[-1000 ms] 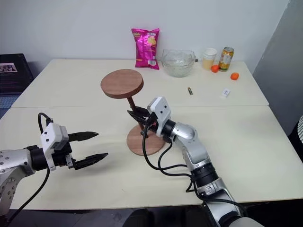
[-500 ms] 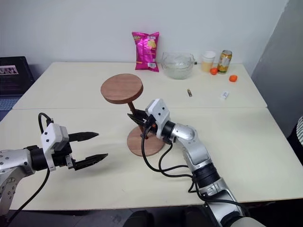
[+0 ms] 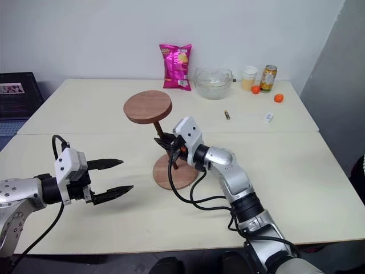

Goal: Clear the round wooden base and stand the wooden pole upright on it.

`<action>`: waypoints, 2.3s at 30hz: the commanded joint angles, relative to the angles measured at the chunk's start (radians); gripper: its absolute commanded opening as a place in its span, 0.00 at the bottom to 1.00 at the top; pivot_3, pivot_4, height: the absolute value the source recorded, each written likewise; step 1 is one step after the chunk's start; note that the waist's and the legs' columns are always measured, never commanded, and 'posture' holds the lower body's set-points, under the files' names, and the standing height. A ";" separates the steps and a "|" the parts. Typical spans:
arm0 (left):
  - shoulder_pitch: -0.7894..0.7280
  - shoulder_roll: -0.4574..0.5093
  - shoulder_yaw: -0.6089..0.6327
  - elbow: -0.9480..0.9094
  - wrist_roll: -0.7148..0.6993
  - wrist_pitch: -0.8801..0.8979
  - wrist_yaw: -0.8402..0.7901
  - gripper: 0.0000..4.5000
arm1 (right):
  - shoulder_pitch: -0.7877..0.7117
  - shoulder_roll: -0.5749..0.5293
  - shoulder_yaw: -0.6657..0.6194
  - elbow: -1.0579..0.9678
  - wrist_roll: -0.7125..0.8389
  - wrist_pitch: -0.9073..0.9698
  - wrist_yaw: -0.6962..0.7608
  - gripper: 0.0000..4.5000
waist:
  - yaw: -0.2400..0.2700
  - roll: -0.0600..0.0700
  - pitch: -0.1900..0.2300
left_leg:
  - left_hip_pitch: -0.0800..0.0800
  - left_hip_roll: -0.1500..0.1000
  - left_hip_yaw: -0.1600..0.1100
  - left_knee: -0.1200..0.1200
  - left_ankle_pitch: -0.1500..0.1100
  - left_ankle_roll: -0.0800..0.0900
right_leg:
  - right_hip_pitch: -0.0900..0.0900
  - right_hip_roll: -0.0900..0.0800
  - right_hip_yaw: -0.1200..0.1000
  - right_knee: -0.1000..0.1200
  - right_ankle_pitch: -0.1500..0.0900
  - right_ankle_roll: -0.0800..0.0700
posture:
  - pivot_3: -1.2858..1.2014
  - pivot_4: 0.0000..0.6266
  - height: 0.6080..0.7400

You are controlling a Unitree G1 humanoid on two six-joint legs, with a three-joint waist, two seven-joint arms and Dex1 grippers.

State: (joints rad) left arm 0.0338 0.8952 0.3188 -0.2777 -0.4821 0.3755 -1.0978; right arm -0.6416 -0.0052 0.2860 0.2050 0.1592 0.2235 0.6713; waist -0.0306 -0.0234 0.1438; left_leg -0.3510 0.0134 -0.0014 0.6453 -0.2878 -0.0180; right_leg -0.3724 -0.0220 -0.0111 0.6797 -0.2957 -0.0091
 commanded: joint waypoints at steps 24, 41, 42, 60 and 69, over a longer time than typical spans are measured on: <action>-0.009 0.013 0.022 -0.011 -0.006 -0.022 0.015 1.00 | 0.051 -0.051 0.012 0.108 -0.043 0.005 -0.001 0.40 | 0.005 -0.007 0.009 | -0.005 0.000 0.000 -0.002 0.000 0.000 | -0.002 -0.001 -0.001 -0.001 -0.002 -0.003 | 0.52 0.24 1.00; -0.018 0.022 0.023 -0.006 -0.014 -0.020 0.005 1.00 | 0.089 -0.084 -0.006 -0.030 0.012 0.020 0.095 0.68 | -0.001 -0.005 0.015 | -0.036 0.001 0.002 0.001 0.001 -0.001 | -0.033 0.000 -0.001 0.000 0.003 -0.001 | 0.52 0.24 1.00; -0.019 0.024 0.023 -0.005 -0.016 -0.019 0.001 1.00 | 0.093 -0.094 0.001 -0.041 0.010 0.018 0.110 0.68 | -0.001 -0.005 0.015 | -0.036 0.001 0.002 0.002 0.001 -0.001 | -0.033 0.000 -0.001 0.000 0.003 -0.001 | 0.52 0.24 1.00; -0.043 0.049 0.016 0.016 0.026 0.004 0.034 1.00 | 0.140 -0.256 -0.042 -0.224 0.071 0.102 0.226 0.99 | 0.001 -0.005 0.015 | -0.036 0.001 0.002 0.003 0.001 -0.001 | -0.032 0.001 -0.001 0.000 0.003 -0.001 | 0.52 0.24 1.00; 0.047 0.135 0.132 0.069 0.106 0.034 0.067 1.00 | 0.213 -0.596 -0.243 -0.382 0.208 0.195 0.400 0.99 | 0.002 -0.004 0.016 | -0.036 0.001 0.002 0.003 0.001 -0.001 | -0.032 0.001 -0.001 0.001 0.003 -0.001 | 0.52 0.24 1.00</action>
State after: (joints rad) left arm 0.0587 1.0048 0.3737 -0.2184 -0.3966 0.4308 -1.0197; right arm -0.4418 -0.5212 0.1336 -0.1168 0.3179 0.4025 1.0081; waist -0.0288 -0.0273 0.1600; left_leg -0.3873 0.0143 0.0003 0.6480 -0.2868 -0.0185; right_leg -0.4044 -0.0212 -0.0123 0.6800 -0.2929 -0.0099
